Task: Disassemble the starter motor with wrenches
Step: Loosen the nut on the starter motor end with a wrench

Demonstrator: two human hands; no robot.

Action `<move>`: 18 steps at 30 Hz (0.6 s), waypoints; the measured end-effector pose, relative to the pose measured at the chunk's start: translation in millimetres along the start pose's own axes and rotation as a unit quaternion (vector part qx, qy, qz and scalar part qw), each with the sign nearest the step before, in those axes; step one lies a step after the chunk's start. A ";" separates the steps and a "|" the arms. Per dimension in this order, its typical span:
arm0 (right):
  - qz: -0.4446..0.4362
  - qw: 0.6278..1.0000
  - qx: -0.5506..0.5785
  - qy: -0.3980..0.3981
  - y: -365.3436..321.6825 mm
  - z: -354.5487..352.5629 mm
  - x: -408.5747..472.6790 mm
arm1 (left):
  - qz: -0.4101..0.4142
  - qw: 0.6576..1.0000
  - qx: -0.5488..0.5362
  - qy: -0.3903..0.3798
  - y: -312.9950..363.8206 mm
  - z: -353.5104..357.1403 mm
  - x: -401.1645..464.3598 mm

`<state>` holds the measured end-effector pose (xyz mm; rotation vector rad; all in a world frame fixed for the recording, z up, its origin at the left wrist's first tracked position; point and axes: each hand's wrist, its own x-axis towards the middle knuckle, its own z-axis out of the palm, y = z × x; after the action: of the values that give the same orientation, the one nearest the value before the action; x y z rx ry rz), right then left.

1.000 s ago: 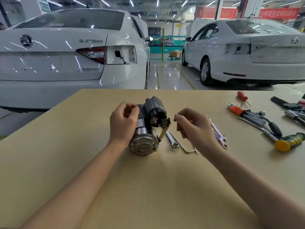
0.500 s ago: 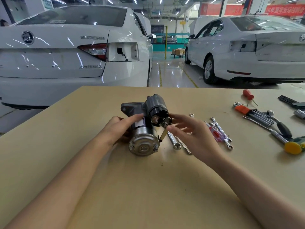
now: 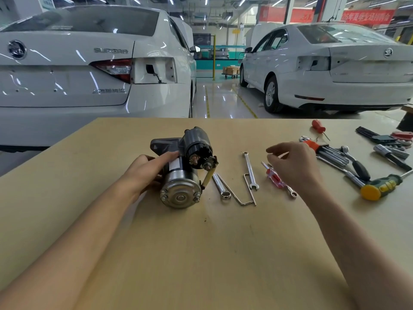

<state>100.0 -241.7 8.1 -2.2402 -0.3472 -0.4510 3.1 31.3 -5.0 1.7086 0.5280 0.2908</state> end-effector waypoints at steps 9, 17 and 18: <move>-0.135 0.920 -0.289 -0.226 5.9 34.1 -26.0 | 0.033 0.997 0.006 0.074 -3.8 6.2 11.2; -0.110 0.933 -0.305 -0.157 13.6 33.1 -13.1 | 0.196 0.970 0.077 0.117 -3.6 1.4 -9.9; -0.108 0.936 -0.303 -0.142 14.1 34.8 -10.9 | 0.218 0.968 0.089 0.083 -1.5 0.0 -15.3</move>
<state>102.8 -225.2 -27.2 -2.8984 -0.6842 -0.3803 -10.4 23.9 -5.0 1.9794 0.2976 0.7258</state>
